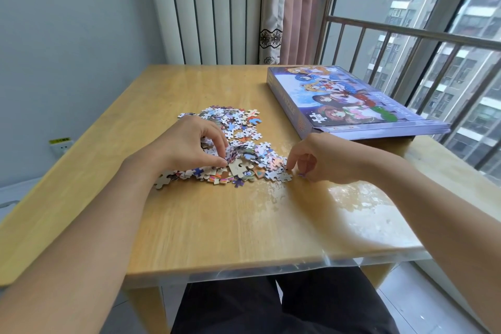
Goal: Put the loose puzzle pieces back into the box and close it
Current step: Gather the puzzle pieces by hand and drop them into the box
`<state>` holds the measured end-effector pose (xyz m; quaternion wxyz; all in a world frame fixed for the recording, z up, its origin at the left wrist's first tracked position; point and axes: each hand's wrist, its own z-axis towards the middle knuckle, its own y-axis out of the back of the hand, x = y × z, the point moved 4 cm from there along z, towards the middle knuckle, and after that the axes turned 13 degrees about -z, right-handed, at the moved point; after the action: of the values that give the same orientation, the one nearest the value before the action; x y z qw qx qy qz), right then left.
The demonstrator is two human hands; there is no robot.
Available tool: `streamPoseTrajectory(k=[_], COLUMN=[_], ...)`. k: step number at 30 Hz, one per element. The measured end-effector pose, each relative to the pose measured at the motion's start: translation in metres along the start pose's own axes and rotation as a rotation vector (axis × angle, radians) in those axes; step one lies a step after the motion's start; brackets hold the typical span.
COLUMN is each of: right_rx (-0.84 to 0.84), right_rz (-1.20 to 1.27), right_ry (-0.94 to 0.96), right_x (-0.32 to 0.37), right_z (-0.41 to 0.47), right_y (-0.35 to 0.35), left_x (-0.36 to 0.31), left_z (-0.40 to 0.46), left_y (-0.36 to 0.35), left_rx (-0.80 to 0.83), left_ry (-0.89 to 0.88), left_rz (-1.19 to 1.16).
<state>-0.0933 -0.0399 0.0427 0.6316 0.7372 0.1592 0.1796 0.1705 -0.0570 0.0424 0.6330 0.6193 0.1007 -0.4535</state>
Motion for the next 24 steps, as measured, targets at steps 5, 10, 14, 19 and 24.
streamPoseTrajectory(k=[5, 10, 14, 19, 24], right_rx=[-0.016, 0.016, 0.050, 0.046, -0.003], right_rz=[-0.023, 0.020, 0.007, -0.014, 0.002], right_ry=[-0.004, -0.011, -0.001, 0.014, 0.026], right_x=[-0.0030, -0.0050, -0.0020, 0.0016, 0.0040], right_z=[-0.0004, 0.0019, 0.0021, -0.0016, -0.0064], right_y=[0.0011, 0.0001, 0.0005, 0.0017, 0.0007], left_x=[-0.0029, -0.0056, -0.0063, -0.0073, -0.0080], left_z=[-0.0008, -0.0011, -0.0010, -0.0017, -0.0014], left_y=[-0.0007, -0.0018, -0.0026, -0.0015, -0.0016], left_rx=[0.006, 0.004, 0.009, 0.002, -0.003], left_ry=[-0.008, -0.013, -0.015, -0.005, -0.007], left_rz=[-0.006, -0.023, -0.030, -0.029, -0.029])
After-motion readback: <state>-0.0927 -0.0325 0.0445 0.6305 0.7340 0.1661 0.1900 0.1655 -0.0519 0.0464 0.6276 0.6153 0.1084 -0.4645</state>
